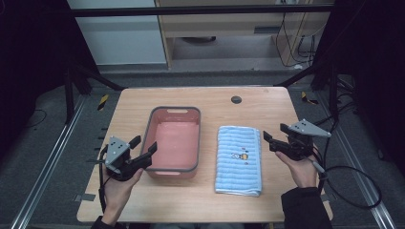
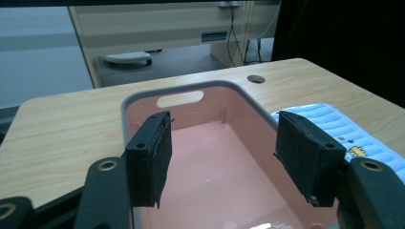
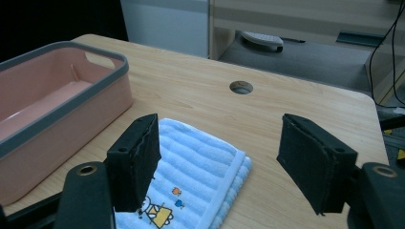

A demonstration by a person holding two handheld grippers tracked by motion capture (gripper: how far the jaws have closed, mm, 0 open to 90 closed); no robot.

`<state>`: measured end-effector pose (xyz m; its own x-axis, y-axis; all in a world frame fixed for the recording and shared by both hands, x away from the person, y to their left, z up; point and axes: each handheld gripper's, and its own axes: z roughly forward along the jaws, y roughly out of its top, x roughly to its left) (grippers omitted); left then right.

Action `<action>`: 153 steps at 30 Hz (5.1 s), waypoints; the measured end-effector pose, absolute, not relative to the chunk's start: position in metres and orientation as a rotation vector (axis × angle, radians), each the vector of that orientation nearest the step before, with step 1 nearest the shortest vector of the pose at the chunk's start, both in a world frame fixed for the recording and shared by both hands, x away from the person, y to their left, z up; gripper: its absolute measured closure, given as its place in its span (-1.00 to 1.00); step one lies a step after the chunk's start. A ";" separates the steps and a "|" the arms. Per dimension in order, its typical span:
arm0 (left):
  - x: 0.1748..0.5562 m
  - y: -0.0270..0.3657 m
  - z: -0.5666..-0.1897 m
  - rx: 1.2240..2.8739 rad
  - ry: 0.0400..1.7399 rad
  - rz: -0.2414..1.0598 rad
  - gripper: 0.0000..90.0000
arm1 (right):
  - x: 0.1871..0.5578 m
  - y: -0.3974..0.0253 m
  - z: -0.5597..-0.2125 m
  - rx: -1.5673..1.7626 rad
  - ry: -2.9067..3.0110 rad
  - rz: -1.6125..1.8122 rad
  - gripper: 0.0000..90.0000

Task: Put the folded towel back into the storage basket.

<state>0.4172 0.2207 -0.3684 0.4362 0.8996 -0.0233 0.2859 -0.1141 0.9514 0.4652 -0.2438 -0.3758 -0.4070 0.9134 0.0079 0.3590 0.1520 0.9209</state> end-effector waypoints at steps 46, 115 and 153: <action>0.421 0.080 -0.396 1.815 0.848 0.595 -0.04 | 0.508 -0.235 -0.385 1.215 1.884 1.235 -0.20; 0.417 0.043 -0.497 2.066 0.994 0.474 0.20 | 0.564 -0.232 -0.492 1.444 2.064 1.038 0.19; 0.418 0.040 -0.494 2.020 1.030 0.388 0.93 | 0.557 -0.229 -0.487 1.413 2.122 1.108 0.84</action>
